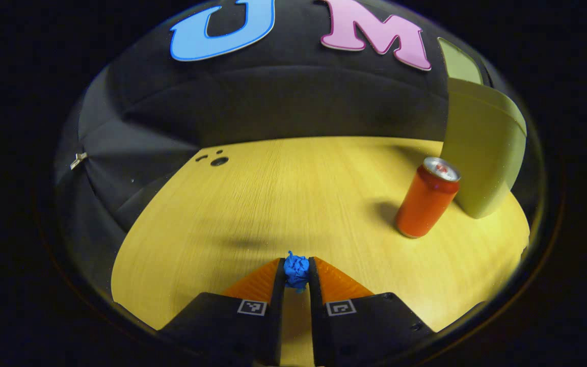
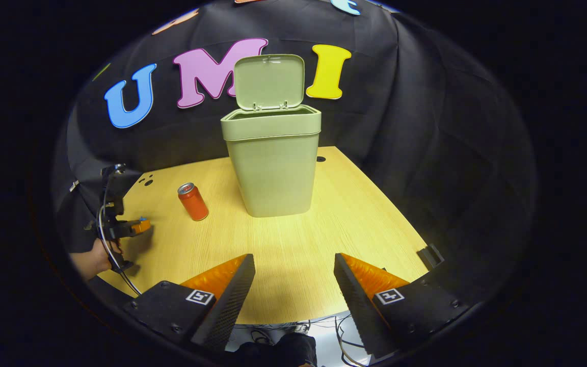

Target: Press the lid of the desktop garbage bin to open it, pick up the crumpled paper on the desktop and throw it into the bin, then pick up the pop can on the desktop and drop it into the bin, and finally close the garbage bin lid.

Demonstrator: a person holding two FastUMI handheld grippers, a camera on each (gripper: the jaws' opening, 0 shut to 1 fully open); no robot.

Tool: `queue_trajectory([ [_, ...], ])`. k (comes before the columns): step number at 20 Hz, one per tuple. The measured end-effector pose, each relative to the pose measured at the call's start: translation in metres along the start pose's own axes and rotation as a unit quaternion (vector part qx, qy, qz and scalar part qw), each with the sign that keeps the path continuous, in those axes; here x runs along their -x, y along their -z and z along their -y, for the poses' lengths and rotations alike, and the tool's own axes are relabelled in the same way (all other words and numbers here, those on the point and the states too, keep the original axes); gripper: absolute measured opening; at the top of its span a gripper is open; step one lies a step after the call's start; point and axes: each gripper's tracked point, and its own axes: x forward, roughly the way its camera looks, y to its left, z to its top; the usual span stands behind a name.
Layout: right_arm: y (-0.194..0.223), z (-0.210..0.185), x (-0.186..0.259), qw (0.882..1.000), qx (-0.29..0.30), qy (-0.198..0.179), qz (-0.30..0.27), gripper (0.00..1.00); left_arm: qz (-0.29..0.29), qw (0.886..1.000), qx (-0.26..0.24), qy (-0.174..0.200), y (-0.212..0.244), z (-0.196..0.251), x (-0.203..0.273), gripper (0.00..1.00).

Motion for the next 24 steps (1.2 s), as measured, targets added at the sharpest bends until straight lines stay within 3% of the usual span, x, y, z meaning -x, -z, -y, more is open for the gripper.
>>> queue_trajectory([
  [3, -0.001, 0.003, -0.009, 1.0, -0.004, -0.016, -0.002, 0.99, 0.04, 0.999, -0.024, 0.023, -0.05, 0.023, 0.028, 0.28],
  [5, -0.002, 0.005, -0.014, 1.0, -0.002, -0.026, -0.003, 0.98, 0.066, 0.996, -0.038, 0.043, -0.082, 0.045, 0.045, 0.31],
  [6, -0.003, 0.006, -0.017, 1.0, -0.001, -0.03, -0.002, 0.98, 0.078, 0.995, -0.041, 0.055, -0.1, 0.058, 0.054, 0.28],
  [12, -0.018, 0.0, -0.04, 0.998, -0.01, -0.068, 0.0, 1.0, 0.156, 0.979, -0.051, 0.123, -0.201, 0.151, 0.098, 0.28],
  [17, -0.027, 0.0, -0.056, 0.996, -0.018, -0.092, -0.002, 0.99, 0.175, 0.967, -0.044, 0.178, -0.249, 0.228, 0.113, 0.28],
  [24, -0.044, 0.024, -0.071, 0.996, -0.026, -0.081, 0.012, 1.0, 0.185, 0.951, -0.055, 0.24, -0.277, 0.315, 0.11, 0.28],
])
